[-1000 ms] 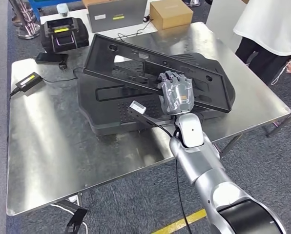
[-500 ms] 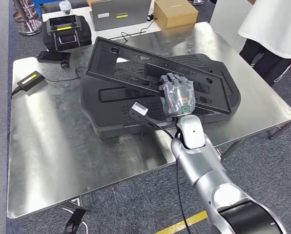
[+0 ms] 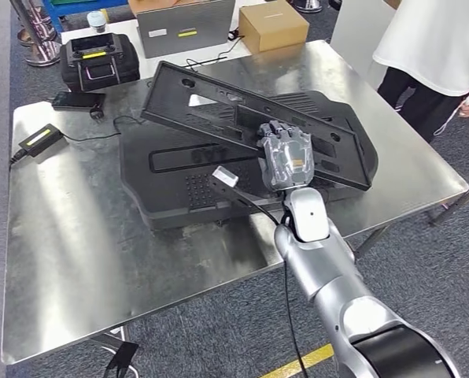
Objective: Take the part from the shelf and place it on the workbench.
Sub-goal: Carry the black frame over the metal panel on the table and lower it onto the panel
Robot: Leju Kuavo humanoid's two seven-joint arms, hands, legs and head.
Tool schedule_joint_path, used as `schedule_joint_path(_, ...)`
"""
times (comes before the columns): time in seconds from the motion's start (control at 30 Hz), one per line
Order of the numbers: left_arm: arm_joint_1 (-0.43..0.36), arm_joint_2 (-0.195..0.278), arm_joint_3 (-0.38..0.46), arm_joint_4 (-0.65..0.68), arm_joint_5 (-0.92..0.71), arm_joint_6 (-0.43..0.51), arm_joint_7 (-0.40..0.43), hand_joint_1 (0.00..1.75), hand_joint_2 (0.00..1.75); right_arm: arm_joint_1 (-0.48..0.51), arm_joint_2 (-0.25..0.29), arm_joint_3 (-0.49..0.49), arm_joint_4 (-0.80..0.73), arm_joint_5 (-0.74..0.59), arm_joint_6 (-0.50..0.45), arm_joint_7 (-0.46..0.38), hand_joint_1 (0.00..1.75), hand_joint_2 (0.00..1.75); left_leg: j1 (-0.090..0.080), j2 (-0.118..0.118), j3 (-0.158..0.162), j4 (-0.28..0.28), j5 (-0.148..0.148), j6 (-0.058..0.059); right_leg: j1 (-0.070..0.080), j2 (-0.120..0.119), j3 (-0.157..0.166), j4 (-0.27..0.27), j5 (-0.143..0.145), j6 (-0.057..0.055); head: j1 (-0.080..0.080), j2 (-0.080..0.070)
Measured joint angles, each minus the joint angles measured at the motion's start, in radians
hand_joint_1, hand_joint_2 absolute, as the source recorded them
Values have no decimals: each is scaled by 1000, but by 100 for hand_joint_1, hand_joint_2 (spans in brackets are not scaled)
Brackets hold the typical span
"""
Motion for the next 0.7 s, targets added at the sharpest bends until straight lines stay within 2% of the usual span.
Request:
schedule_joint_path(0.1,0,0,0,0,-7,-4,-1,0,175,-5,1,0,2,0,0,-1,175,175,-2,-1,14,-17,-8,11,-1,0,2,5,-2,10,0,0)
schedule_joint_path(0.17,-1,0,0,0,-9,-5,-1,0,175,-6,1,0,3,0,0,-2,175,175,1,-1,21,-21,-12,21,-3,-3,-14,44,-24,20,2,0)
schedule_joint_path(0.2,-2,0,0,0,-9,-5,-1,0,175,-7,1,0,4,0,0,-2,175,175,3,-1,25,-23,-14,26,-4,-4,-38,92,-45,26,2,0)
schedule_joint_path(0.27,-2,0,0,0,-8,-3,0,0,175,-5,1,0,8,0,0,-3,175,175,3,-1,32,-22,-21,35,-6,-7,-114,230,-91,32,4,0)
schedule_joint_path(0.3,-2,0,0,0,-9,-2,1,0,175,-3,0,0,11,0,0,-3,175,175,3,-1,36,-22,-24,37,-6,-8,-150,282,-100,33,4,0)
schedule_joint_path(0.33,0,0,0,0,-9,-1,2,0,175,-1,-1,0,13,0,0,-3,175,175,2,-2,40,-22,-28,38,-6,-8,-170,300,-90,32,4,0)
schedule_joint_path(0.37,0,0,0,0,-9,-1,3,0,175,0,-2,0,15,0,0,-3,175,175,2,-3,45,-22,-32,38,-6,-8,-169,275,-59,29,4,0)
schedule_joint_path(0.43,1,0,0,0,-9,-1,3,0,175,-3,-2,0,17,1,0,-2,175,175,2,-6,57,-23,-41,35,-1,-8,-122,141,27,17,3,0)
schedule_joint_path(0.47,1,-1,0,0,-9,-1,3,0,175,-5,-2,0,18,1,0,-2,175,175,2,-7,61,-24,-45,32,3,-7,-98,81,57,10,3,0)
schedule_joint_path(0.5,2,-1,0,0,-9,-1,4,0,175,-7,-2,0,19,2,0,-2,175,175,3,-7,63,-26,-48,28,7,-7,-82,42,72,4,3,0)
schedule_joint_path(0.57,4,-2,0,0,-10,-1,4,0,175,-8,-3,0,23,7,0,0,175,175,3,-7,64,-30,-51,18,13,-7,-74,22,70,-6,3,0)
schedule_joint_path(0.63,4,-2,0,0,-13,-2,1,0,175,-9,-2,0,25,17,-1,8,175,175,2,-6,65,-31,-60,9,8,-8,-62,-1,64,-15,3,0)
schedule_joint_path(0.67,3,-2,0,0,-16,-2,0,0,175,-10,-2,1,27,23,-1,14,175,175,0,-6,58,-14,-73,8,5,-9,-54,-14,64,-18,2,0)
schedule_joint_path(0.7,3,-2,0,0,-20,-2,-2,0,175,-11,-2,2,31,32,-1,22,175,175,-2,-6,39,26,-96,9,2,-9,-47,-25,63,-21,2,0)
